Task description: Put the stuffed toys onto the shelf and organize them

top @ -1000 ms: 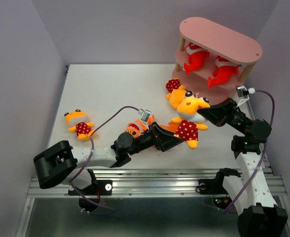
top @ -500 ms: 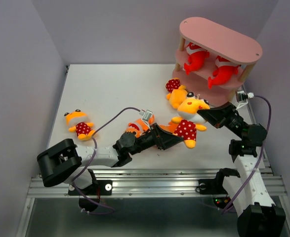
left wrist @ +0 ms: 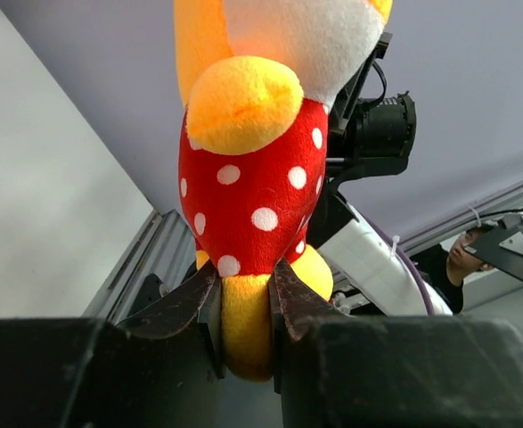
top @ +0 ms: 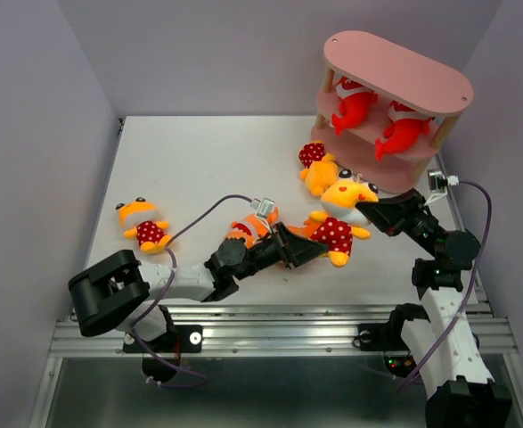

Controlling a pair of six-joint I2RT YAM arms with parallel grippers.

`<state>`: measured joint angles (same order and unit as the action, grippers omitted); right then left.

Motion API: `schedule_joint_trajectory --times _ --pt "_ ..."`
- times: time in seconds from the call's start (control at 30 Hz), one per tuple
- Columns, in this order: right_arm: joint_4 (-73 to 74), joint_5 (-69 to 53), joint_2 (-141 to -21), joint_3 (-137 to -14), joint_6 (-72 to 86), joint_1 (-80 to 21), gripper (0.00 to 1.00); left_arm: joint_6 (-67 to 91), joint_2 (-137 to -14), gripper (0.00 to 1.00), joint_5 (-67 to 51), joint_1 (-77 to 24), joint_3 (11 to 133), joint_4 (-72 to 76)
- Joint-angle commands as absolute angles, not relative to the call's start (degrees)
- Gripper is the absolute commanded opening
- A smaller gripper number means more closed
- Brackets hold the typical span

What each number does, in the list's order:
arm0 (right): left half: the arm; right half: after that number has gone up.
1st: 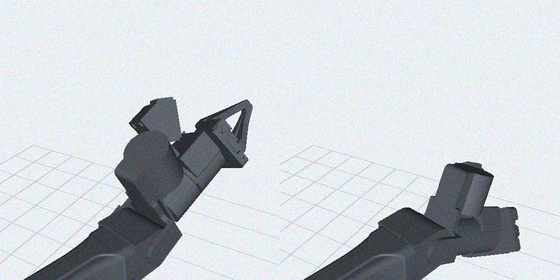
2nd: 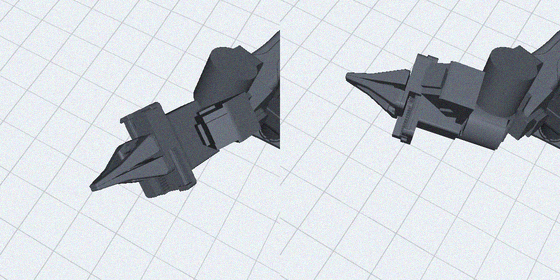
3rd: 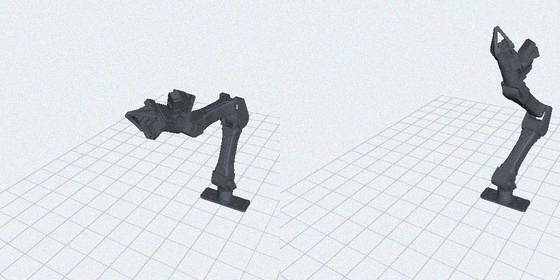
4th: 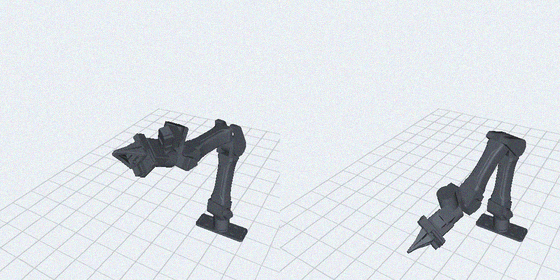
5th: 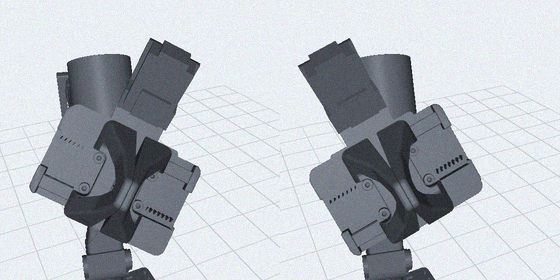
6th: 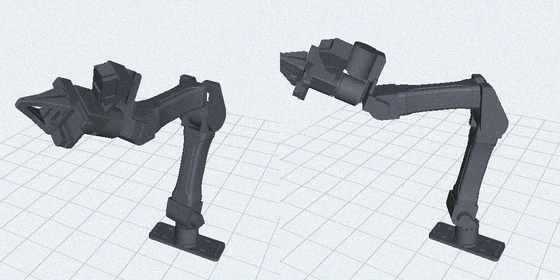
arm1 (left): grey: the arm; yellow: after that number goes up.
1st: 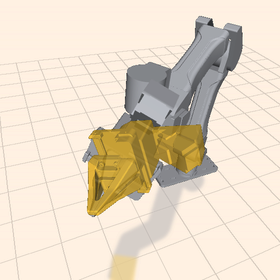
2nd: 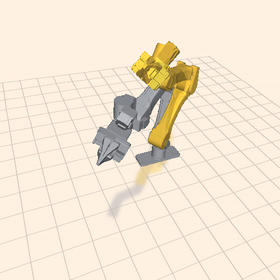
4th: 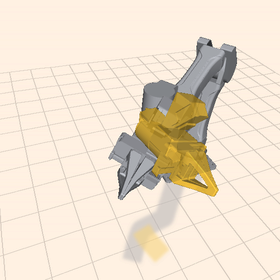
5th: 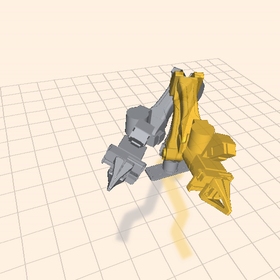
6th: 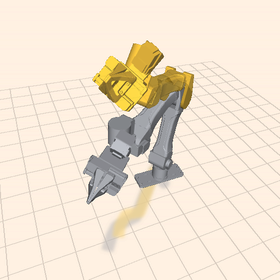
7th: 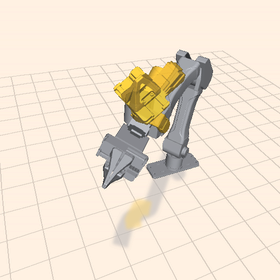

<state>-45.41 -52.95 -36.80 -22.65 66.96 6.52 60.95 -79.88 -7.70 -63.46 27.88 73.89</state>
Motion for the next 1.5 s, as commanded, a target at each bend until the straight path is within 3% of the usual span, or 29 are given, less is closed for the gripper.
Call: schedule_joint_trajectory --times 0.0,0.07,0.1,0.23,0.33,0.77,1.17,1.47 --pt "-42.39 -53.26 -35.51 -24.25 60.84 6.68 0.59 60.21 -78.84 0.00 -8.08 -62.23 29.44 106.26" --pt "-35.20 -52.74 -35.16 -28.18 55.23 6.68 0.95 60.29 -78.58 0.00 -9.39 -61.27 29.44 103.64" --pt "-29.59 -51.86 -35.07 -30.65 50.58 6.68 1.00 60.55 -78.05 0.00 -10.01 -60.82 29.36 102.23" --pt "1.07 -40.89 -36.99 -44.97 22.75 6.68 1.00 60.12 -77.26 0.00 -12.39 -58.98 28.48 96.43" --pt "9.99 -34.11 -40.07 -53.42 12.61 6.68 1.00 58.72 -78.04 0.00 -15.02 -57.84 30.22 88.98" --pt "18.36 -27.79 -42.19 -70.39 4.22 7.73 1.00 59.67 -101.50 0.00 -26.19 -56.34 51.40 80.68" --pt "19.51 -23.03 -44.03 -76.38 7.73 8.26 1.00 58.53 -115.39 0.00 -24.26 -56.34 70.11 58.46" --pt "19.42 -22.24 -43.68 -77.78 8.61 8.26 1.00 60.73 -121.37 0.00 -24.43 -56.16 75.14 51.95"
